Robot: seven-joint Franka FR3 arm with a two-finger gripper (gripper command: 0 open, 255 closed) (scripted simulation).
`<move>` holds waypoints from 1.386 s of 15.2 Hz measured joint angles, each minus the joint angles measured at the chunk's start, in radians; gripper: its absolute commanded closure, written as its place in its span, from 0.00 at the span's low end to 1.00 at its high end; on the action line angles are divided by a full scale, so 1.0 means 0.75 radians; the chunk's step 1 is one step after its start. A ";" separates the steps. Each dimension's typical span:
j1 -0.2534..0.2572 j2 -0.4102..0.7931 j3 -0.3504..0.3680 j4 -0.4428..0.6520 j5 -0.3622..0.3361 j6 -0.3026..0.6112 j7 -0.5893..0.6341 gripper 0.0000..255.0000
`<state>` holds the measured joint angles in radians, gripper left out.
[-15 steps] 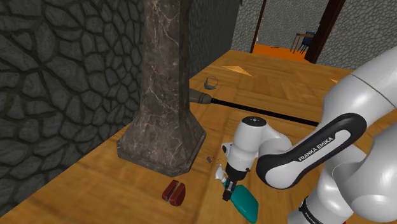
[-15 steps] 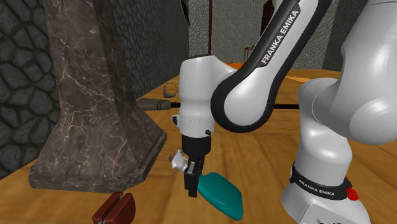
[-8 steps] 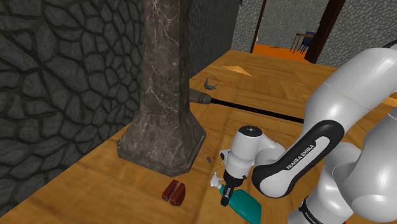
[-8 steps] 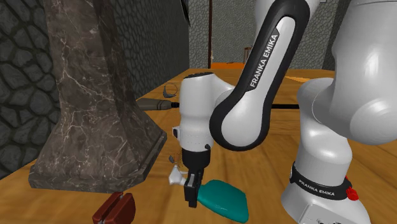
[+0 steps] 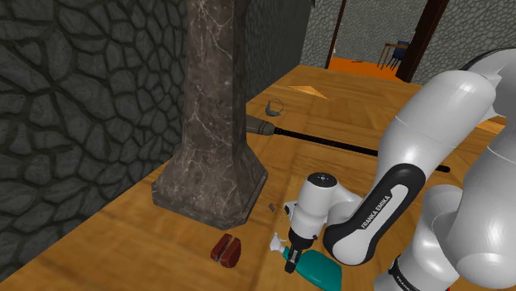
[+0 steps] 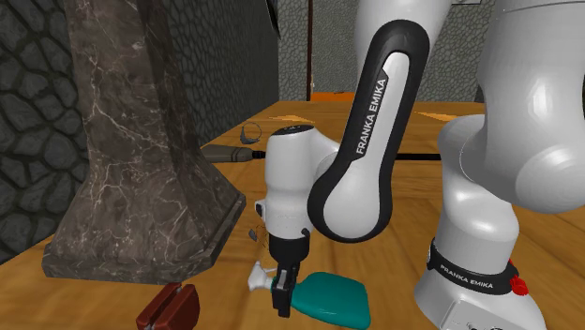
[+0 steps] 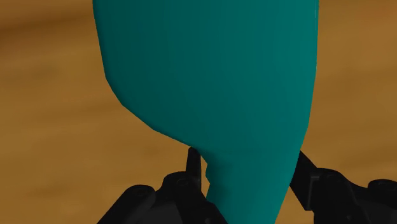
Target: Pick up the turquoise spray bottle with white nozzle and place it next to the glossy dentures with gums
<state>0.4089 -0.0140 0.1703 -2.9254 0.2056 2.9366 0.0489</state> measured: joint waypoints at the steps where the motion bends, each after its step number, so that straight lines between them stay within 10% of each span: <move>1: 0.000 0.001 0.000 0.000 0.000 0.001 0.000 1.00; 3: 0.000 0.002 0.000 0.000 0.000 0.002 0.000 1.00; 4: 0.000 0.002 0.000 0.000 0.000 0.002 0.000 0.00; 21: -0.006 -0.286 -0.006 -0.018 -0.013 -0.269 0.013 0.00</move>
